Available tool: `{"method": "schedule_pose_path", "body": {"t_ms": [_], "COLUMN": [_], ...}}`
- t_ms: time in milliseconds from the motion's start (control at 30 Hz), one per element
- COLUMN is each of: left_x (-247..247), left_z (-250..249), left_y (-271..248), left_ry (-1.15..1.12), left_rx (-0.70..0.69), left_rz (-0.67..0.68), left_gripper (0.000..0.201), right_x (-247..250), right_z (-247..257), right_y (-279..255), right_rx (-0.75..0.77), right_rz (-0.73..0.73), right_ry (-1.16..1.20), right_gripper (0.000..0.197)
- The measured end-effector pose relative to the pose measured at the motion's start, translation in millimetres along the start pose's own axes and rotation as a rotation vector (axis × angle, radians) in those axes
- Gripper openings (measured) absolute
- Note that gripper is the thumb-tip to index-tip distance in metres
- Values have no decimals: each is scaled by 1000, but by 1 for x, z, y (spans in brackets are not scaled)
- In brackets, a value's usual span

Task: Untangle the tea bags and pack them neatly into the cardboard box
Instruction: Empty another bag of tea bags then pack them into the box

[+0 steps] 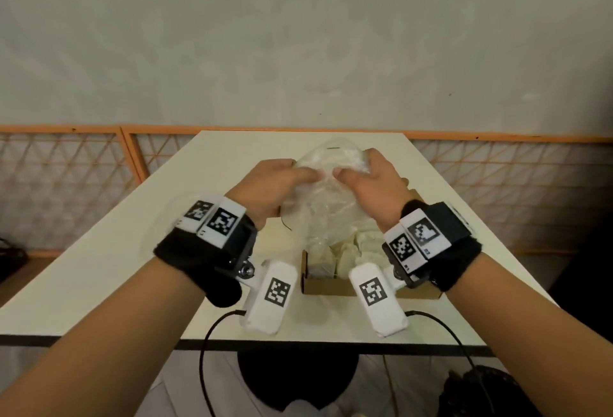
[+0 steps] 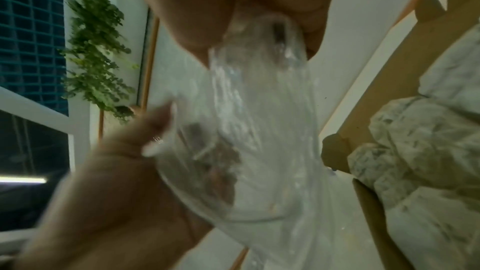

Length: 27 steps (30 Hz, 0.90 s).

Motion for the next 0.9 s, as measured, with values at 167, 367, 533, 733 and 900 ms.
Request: {"method": "schedule_pose_path", "body": {"t_ms": [167,367,533,733,900], "left_x": [6,-2,-26,-43,-34], "left_z": [8,8,16,0,-10], "left_y": [20,18,-1,4,12], "left_ry": [63,241,336,-433,-563], "left_rx": [-201,-241,-47,91,-105], "left_rz": [-264,-447,-246,149,562], "left_gripper": [15,44,38,21,44], "right_x": [21,26,48,38,42], "right_z": [-8,-20,-15,-3,-6], "right_y": [-14,-13,7,-11,-25], "right_rx": [-66,81,158,538,735], "right_rz": [470,213,-226,-139,-48], "right_ry": [445,170,-417,-617,-797], "right_gripper": [61,28,24,14,22]}}
Point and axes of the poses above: each hand's wrist, its own y-axis towards the middle knuckle, its own x-axis out of the back of the hand, z = x × y, the point moved 1 cm from there along y, towards the middle knuckle, and after that the axes turned 6 degrees about z, right-handed, at the moved point
